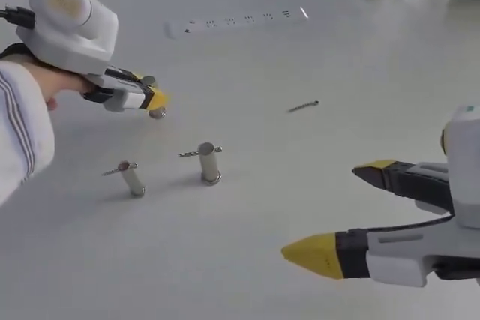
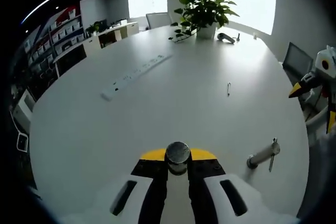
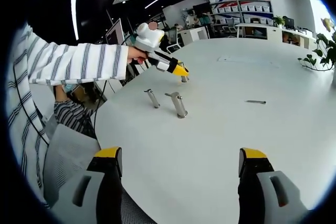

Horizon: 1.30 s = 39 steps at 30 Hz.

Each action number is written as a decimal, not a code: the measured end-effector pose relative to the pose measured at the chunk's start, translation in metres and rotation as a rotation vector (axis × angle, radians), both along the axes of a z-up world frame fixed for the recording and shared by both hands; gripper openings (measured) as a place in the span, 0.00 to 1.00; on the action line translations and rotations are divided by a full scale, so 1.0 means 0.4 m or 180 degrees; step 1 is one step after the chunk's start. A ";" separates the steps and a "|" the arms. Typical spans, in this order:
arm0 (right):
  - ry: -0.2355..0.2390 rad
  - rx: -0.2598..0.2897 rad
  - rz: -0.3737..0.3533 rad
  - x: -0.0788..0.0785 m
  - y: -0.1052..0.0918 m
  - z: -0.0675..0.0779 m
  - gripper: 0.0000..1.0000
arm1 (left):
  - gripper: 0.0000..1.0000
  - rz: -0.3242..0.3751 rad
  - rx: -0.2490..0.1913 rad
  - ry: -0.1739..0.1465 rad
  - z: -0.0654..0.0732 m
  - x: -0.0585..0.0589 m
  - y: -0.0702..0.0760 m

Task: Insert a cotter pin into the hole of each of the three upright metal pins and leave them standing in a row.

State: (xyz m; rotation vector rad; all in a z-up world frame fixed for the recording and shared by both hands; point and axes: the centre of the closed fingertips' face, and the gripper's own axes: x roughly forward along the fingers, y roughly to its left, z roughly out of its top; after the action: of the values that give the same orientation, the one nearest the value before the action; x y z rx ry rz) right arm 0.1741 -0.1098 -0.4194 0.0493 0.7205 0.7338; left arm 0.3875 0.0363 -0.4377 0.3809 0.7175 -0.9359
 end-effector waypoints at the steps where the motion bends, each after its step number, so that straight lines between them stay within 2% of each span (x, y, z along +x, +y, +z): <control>1: -0.0003 -0.0002 0.0004 0.000 0.000 -0.001 0.91 | 0.10 -0.0021 -0.0004 -0.0046 0.011 -0.005 0.002; 4: -0.0016 -0.0008 0.0021 -0.003 0.005 0.005 0.91 | 0.10 -0.0018 -0.0077 -0.0049 0.038 -0.028 0.002; 10: -0.0047 -0.0003 0.0052 -0.009 0.015 0.018 0.91 | 0.10 -0.0052 -0.0160 -0.0172 0.091 -0.090 0.004; 15: -0.0060 -0.0025 0.0087 -0.016 0.019 0.020 0.91 | 0.10 -0.0085 -0.0215 -0.0177 0.119 -0.142 0.002; 24: -0.0088 -0.0050 0.0159 -0.032 0.027 0.028 0.91 | 0.10 -0.0259 -0.0334 -0.0311 0.177 -0.231 -0.038; 26: -0.0105 -0.0048 0.0169 -0.034 0.028 0.032 0.91 | 0.10 -0.0302 -0.0367 -0.0331 0.183 -0.238 -0.047; 32: -0.0122 -0.0065 0.0200 -0.044 0.026 0.036 0.91 | 0.10 -0.0486 -0.0420 -0.0335 0.188 -0.300 -0.091; 37: -0.0143 0.0002 0.0212 -0.053 0.029 0.043 0.93 | 0.10 -0.0589 -0.0450 -0.0333 0.173 -0.343 -0.130; 39: -0.0131 0.0004 0.0211 -0.056 0.029 0.041 0.93 | 0.10 -0.0610 -0.0473 -0.0302 0.166 -0.354 -0.146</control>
State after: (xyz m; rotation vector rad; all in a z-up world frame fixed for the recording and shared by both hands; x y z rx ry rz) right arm 0.1518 -0.0983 -0.4029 0.0113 0.6849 0.7963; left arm 0.2460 -0.0221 -0.3714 0.3644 0.5273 -1.1372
